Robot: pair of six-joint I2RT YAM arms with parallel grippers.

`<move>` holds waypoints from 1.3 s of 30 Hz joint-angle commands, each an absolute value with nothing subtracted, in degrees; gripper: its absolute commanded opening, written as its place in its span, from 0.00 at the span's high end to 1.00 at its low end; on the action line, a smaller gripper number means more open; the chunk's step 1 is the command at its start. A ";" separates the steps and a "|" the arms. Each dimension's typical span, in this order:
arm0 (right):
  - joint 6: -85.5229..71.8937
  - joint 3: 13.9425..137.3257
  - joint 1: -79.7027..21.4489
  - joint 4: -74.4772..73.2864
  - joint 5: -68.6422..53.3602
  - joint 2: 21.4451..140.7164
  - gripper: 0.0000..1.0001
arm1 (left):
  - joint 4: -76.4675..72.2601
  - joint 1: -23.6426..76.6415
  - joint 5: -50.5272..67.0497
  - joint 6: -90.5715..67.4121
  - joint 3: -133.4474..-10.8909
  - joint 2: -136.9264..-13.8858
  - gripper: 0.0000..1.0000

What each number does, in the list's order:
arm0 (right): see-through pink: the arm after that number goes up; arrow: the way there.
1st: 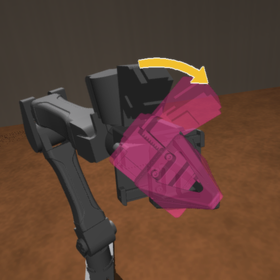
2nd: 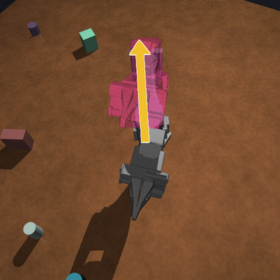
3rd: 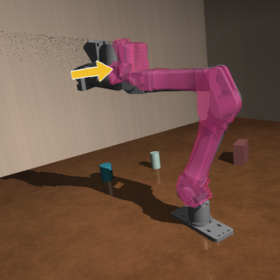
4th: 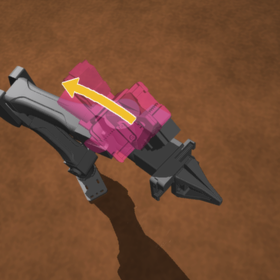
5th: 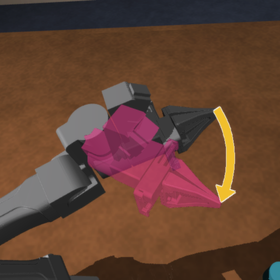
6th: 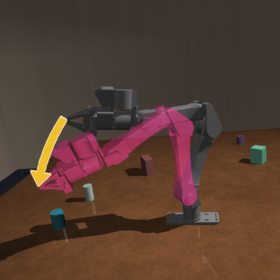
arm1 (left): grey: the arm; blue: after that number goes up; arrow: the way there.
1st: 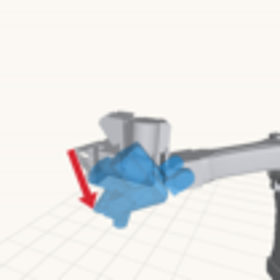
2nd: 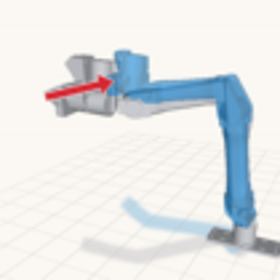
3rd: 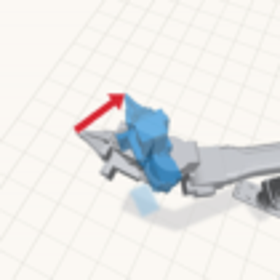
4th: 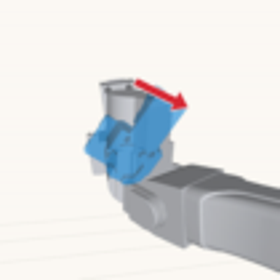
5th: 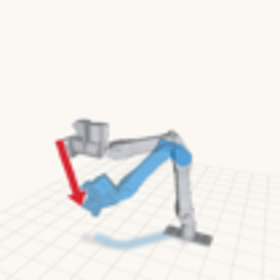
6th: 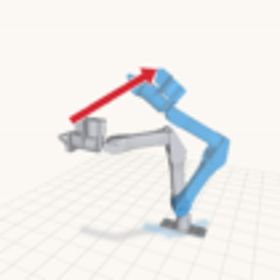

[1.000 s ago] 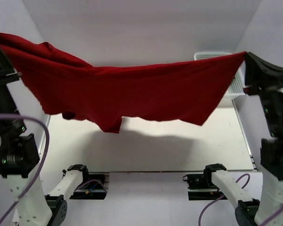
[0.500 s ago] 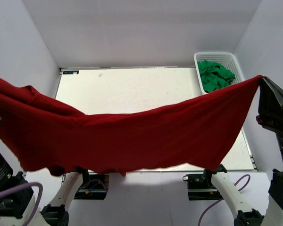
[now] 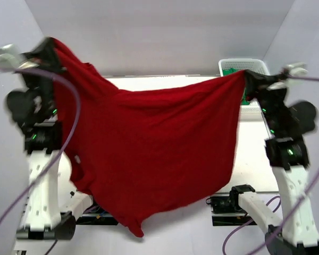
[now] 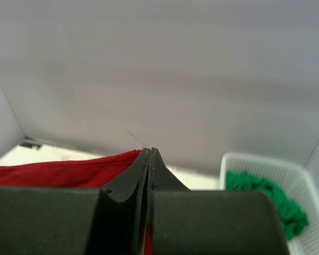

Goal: Fold and stack the t-shirts
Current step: Flatten out the tshirt

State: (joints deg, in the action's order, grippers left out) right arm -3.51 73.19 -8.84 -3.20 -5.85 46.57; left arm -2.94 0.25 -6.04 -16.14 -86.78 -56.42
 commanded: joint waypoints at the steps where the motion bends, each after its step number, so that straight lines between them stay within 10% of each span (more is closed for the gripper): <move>1: -5.62 68.76 -8.70 3.77 -2.20 49.04 1.00 | -7.55 0.44 -7.65 -17.40 -81.49 -57.82 1.00; 19: -7.38 67.84 -8.44 12.30 2.20 79.25 1.00 | -19.50 0.44 -7.65 -22.32 -71.88 -81.55 1.00; 39: -5.18 117.50 -7.47 12.12 6.41 131.30 1.00 | -21.97 0.44 -14.41 -22.32 -105.46 -125.58 0.95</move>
State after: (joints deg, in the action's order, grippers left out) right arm -5.82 113.32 -7.90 10.83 3.25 128.31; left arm -22.26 0.23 -12.25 -22.35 -99.53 -122.61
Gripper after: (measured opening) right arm 0.005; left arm 0.040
